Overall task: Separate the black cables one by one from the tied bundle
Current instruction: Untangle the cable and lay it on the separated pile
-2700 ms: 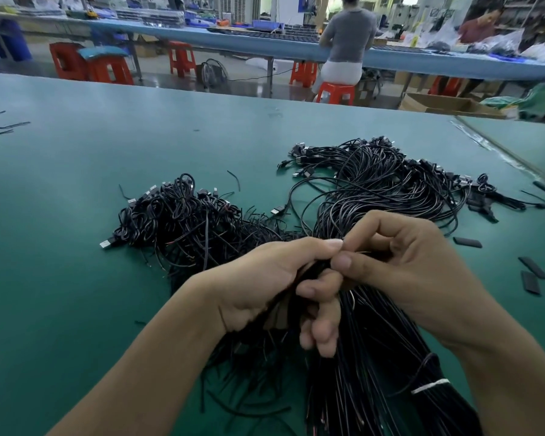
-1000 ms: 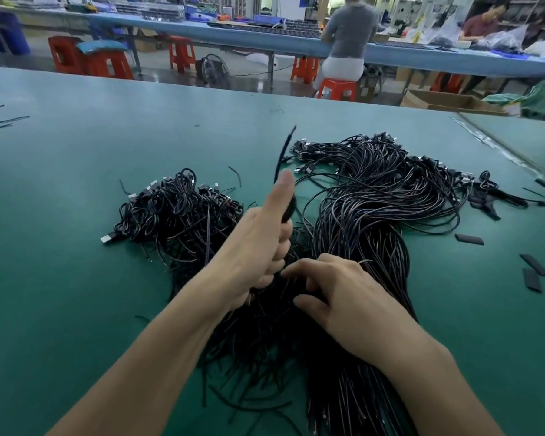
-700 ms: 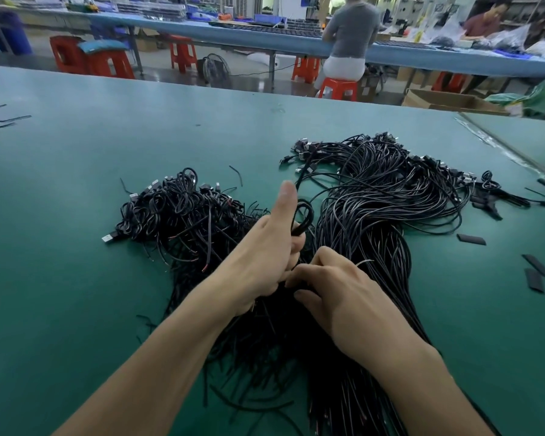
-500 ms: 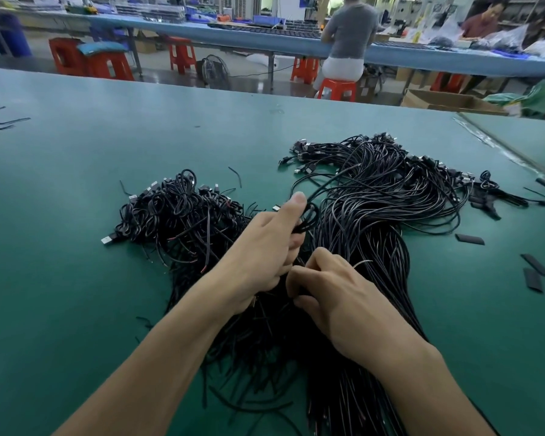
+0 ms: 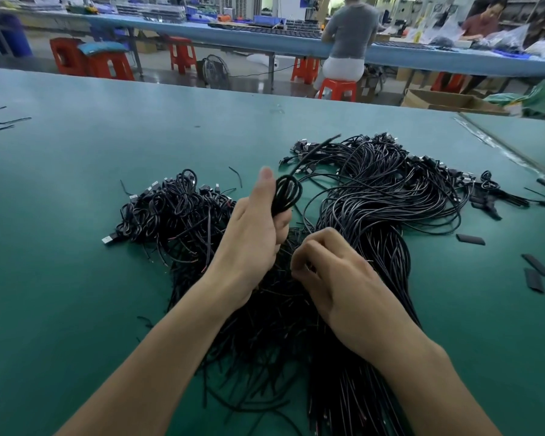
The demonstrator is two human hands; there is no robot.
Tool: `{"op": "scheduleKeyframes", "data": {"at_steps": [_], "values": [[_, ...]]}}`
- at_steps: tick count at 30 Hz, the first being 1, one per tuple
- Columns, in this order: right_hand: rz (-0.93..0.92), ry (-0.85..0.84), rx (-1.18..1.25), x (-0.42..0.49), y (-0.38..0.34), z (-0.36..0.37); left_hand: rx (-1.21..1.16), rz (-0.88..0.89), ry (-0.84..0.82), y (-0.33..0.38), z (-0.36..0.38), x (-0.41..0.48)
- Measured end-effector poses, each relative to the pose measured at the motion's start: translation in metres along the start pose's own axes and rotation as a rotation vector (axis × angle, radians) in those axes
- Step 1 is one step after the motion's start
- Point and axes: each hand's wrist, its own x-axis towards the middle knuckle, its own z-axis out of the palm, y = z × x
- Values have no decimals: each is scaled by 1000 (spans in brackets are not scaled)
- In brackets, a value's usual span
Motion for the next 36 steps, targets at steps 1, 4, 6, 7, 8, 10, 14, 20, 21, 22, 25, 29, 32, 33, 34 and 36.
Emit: {"op": "scheduleKeyframes", "data": {"at_steps": [1, 4, 6, 7, 8, 10, 14, 20, 21, 22, 25, 29, 32, 33, 34, 36], "values": [[3, 5, -5, 0, 1, 0, -12, 0, 8, 0, -1, 1], [28, -140, -71, -2, 6, 4, -35, 17, 18, 1, -3, 2], [50, -221, -128, -4, 9, 7, -43, 11, 35, 1, -3, 3], [54, -228, -135, -4, 9, 8, -38, 8, 43, 1, -3, 3], [53, -221, -137, -4, 9, 9, -29, 4, 51, 1, -2, 3], [47, -201, -141, -4, 8, 11, -2, 4, 59, 1, -1, 2], [55, -168, -145, -4, 6, 13, 29, 60, 68, 3, 2, 0], [23, -121, -88, -3, 3, 11, 4, 68, 80, 6, 3, -1], [26, -114, -76, -2, 3, 10, -8, 53, 88, 7, 3, -1], [31, -107, -57, -2, 4, 9, -22, 38, 96, 7, 2, 0], [84, -91, 44, 0, 5, 4, -60, 18, 99, 7, 0, 0], [179, -55, 155, 1, 8, -8, -79, 7, 93, 9, 0, -1], [244, 81, 167, 1, 15, -21, -40, 36, 82, 10, 0, -2], [276, 194, 205, 2, 17, -25, -10, 59, 60, 10, 0, -3], [309, 315, 276, 3, 18, -28, 22, 81, 25, 10, 1, -4], [349, 495, 491, 6, 13, -29, 87, 110, -75, 9, 5, -8]]}}
